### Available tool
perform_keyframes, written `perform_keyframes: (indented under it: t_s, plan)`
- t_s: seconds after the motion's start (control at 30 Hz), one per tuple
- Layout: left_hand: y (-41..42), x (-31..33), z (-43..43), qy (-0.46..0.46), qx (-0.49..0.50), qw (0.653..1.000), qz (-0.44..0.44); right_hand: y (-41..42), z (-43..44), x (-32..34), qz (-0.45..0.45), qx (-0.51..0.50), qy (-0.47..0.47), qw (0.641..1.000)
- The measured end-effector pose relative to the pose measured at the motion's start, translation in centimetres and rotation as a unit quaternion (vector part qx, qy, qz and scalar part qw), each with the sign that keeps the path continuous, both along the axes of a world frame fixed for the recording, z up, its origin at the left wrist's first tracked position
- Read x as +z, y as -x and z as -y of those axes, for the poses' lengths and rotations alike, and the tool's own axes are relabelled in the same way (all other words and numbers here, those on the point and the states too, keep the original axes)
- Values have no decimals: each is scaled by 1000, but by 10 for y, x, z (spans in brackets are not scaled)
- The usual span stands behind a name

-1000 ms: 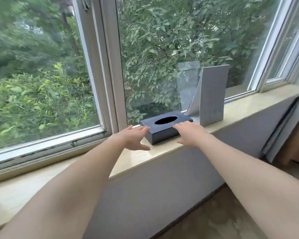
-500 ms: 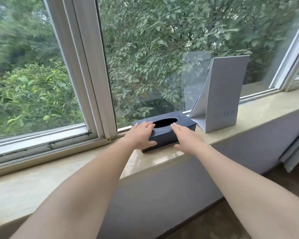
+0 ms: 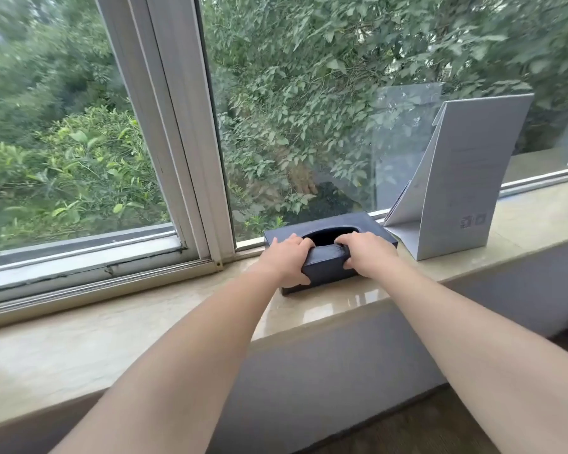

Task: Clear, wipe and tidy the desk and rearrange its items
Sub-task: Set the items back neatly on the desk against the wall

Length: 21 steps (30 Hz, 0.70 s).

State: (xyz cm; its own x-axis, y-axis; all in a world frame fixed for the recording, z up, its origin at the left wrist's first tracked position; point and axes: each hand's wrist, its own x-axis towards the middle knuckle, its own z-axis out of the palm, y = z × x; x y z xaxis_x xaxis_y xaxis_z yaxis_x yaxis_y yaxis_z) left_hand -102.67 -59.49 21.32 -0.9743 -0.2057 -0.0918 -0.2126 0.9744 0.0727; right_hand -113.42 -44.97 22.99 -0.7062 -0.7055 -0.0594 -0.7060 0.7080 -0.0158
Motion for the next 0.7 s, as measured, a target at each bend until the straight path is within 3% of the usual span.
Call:
perform_keyframes:
  t_s: [0.2,0.4,0.7]
  plan:
    - [-25,0,5,17,-6,999,-29,-17,-3,-4,10,16,29,999]
    - [-87,6,19,65,-5,998,-25,-52,-2,-5,56,104,49,992]
    - [-219,16,61,85,42,995,6,-143,38,3,17,233,7,972]
